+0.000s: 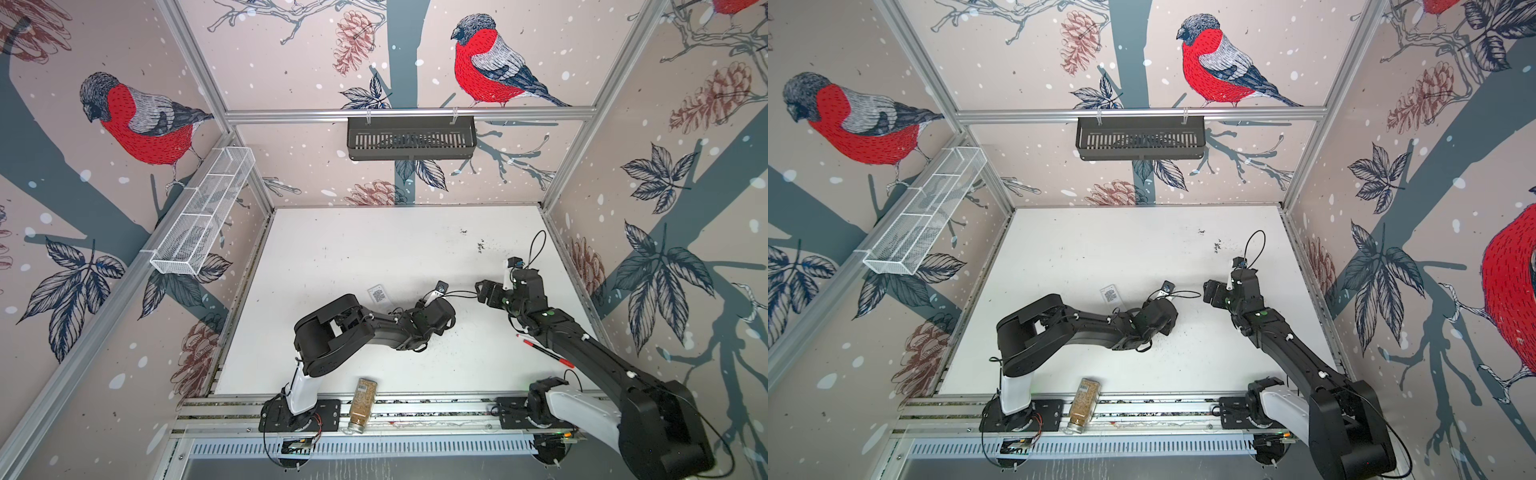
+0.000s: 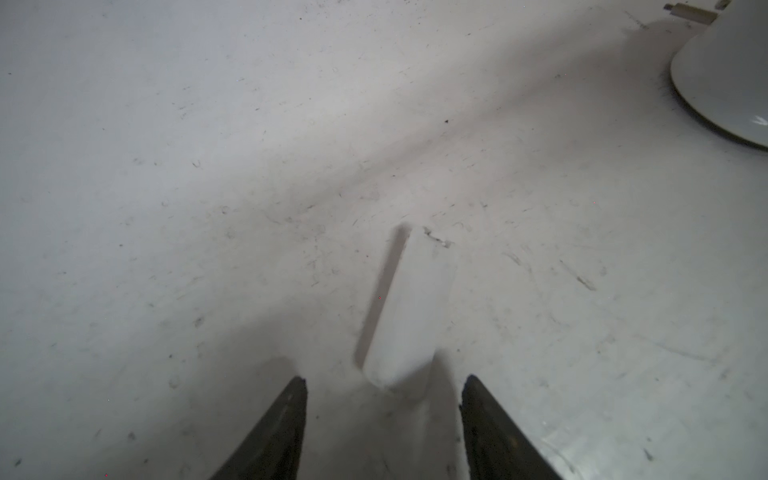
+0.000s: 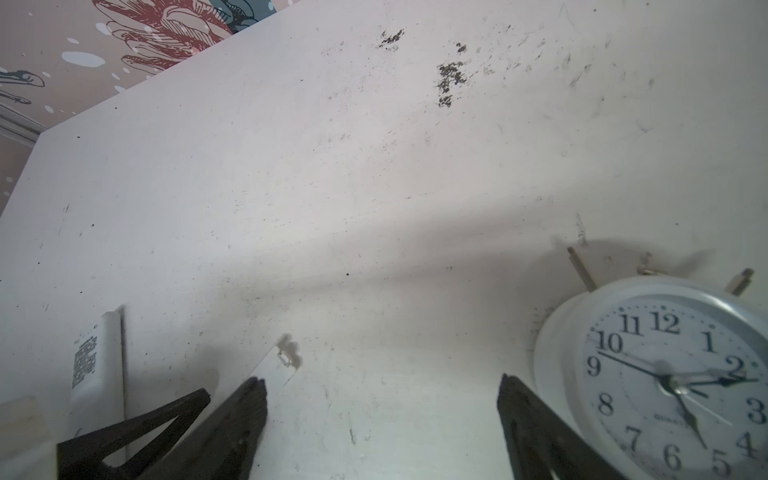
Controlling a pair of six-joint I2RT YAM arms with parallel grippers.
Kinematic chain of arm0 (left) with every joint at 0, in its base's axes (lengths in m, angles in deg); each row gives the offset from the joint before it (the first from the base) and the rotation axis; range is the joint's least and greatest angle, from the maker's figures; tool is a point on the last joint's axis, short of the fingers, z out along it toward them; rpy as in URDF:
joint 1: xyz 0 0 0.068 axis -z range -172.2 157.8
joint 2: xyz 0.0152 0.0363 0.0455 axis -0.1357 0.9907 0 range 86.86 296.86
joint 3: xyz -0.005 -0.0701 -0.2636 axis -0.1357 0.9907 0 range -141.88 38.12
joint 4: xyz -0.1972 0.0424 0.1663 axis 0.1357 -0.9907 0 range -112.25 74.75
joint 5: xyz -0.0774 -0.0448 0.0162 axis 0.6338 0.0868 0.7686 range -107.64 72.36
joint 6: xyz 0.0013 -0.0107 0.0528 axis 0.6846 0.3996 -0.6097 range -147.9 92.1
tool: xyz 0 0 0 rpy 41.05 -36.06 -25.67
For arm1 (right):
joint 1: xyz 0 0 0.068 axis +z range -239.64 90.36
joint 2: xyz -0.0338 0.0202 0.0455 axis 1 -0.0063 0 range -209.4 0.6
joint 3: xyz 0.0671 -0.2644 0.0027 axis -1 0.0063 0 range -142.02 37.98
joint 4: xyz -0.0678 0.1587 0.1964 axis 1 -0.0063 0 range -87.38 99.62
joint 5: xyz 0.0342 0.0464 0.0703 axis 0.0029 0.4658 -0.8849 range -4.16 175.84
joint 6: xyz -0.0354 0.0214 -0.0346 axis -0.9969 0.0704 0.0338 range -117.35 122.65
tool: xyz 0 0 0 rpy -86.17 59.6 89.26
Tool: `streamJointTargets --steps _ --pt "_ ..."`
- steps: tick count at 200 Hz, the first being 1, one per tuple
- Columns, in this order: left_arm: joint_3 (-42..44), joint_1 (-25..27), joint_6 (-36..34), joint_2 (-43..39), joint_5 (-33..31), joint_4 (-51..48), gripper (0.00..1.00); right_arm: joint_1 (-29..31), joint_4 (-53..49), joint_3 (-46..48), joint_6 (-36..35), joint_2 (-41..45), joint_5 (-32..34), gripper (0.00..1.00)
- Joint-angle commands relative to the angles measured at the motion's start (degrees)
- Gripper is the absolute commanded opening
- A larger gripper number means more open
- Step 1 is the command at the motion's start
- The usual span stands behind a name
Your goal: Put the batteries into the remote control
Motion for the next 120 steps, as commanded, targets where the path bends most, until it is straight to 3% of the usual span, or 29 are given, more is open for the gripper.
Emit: streamJointTargets --steps 1,31,69,99,120 --pt "0.68 0.98 -0.75 -2.77 -0.8 1.58 0.77 -0.2 0.73 -0.13 -0.47 -0.48 -1.37 0.89" --pt "3.46 0.94 -0.7 -8.37 -4.1 1.81 0.97 0.38 0.19 -0.79 -1.47 -2.46 -5.82 0.89" --pt "5.16 -1.01 -1.79 -15.85 -3.8 -3.46 0.97 6.24 0.08 -1.58 -0.54 -7.18 -9.69 0.89" --pt "11.61 -7.76 2.49 -26.39 4.68 -3.96 0.98 11.54 3.11 -2.76 2.16 -13.29 -11.2 0.89" --pt "15.99 -10.42 2.52 -34.02 4.84 -4.17 0.98 13.59 5.42 -4.26 3.74 -18.23 -12.4 0.89"
